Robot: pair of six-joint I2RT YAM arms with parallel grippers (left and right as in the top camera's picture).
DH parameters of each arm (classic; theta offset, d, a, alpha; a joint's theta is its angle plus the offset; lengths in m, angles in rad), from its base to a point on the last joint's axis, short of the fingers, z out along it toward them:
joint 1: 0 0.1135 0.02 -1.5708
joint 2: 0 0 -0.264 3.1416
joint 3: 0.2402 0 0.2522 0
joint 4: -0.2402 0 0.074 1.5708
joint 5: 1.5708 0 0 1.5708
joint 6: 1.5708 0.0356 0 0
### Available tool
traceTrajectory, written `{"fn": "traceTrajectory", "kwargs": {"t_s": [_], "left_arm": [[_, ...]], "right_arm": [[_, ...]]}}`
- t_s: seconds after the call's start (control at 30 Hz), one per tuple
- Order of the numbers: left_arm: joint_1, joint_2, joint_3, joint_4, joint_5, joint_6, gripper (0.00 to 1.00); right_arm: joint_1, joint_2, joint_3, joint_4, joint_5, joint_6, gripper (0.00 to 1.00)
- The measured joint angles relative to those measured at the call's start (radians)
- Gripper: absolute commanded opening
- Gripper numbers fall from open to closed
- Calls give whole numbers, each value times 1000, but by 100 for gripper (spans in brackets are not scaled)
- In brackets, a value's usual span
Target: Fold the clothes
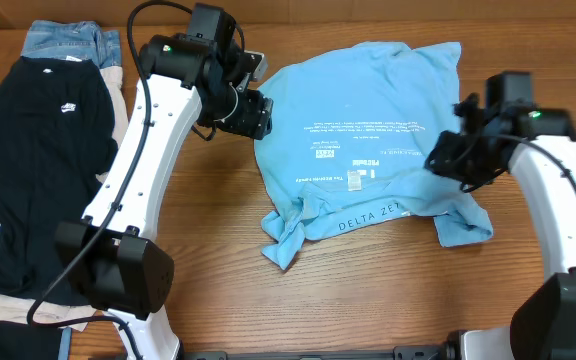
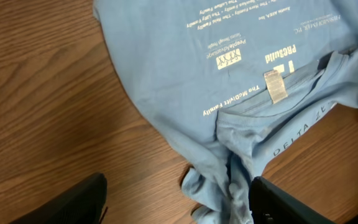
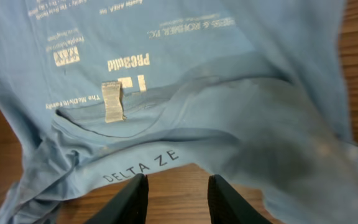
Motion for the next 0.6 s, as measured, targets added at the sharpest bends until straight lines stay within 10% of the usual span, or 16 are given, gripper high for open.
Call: {"fn": "traceTrajectory", "kwargs": {"t_s": [0.6], "left_arm": [[-3, 14, 0, 8, 5, 0, 77]], "right_arm": [[215, 139, -94, 205, 339, 336, 55]]}}
